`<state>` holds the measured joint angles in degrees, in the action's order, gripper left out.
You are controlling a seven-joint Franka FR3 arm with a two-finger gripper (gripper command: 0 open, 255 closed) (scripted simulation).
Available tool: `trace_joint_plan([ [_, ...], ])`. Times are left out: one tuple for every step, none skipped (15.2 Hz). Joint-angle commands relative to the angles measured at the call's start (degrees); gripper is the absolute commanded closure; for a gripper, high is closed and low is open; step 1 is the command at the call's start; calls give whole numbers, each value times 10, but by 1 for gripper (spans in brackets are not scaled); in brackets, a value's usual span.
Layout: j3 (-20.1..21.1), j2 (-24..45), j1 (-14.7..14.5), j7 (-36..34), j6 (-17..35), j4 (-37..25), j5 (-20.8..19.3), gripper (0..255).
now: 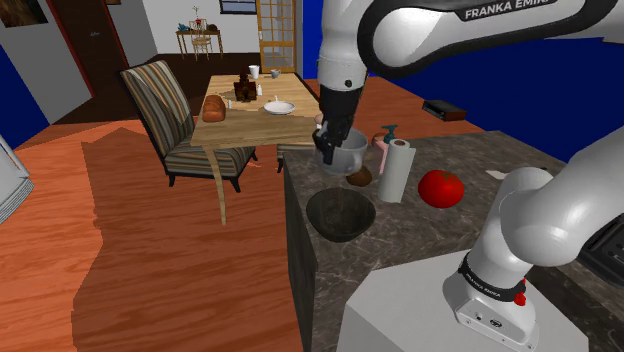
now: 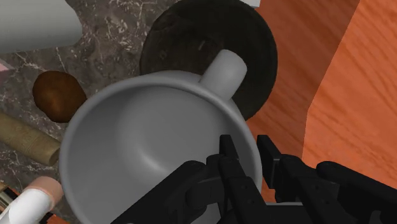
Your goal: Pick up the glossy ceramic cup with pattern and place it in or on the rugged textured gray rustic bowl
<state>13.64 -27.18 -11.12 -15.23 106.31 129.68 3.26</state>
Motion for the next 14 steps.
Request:
trace_joint_plan([
  [18,-25,-14,-25,-9,16,13,255],
  [19,-25,-14,-25,-1,23,13,255],
  [19,-25,-14,-25,7,30,13,255],
  [20,-24,-14,-26,15,38,14,255],
  [21,-24,-15,-26,22,45,14,255],
  [22,-23,-15,-26,30,52,15,255],
  [22,-22,-15,-26,38,59,15,255],
  [23,-21,-15,-27,46,66,15,255],
  [24,-20,-15,-27,54,73,16,255],
  [25,-19,-16,-28,62,80,16,255],
  [26,-17,-16,-28,70,86,16,255],
  [27,-16,-16,-28,78,93,17,255],
  [28,-14,-16,-29,86,99,17,255],
  [29,-12,-16,-29,94,106,17,255],
])
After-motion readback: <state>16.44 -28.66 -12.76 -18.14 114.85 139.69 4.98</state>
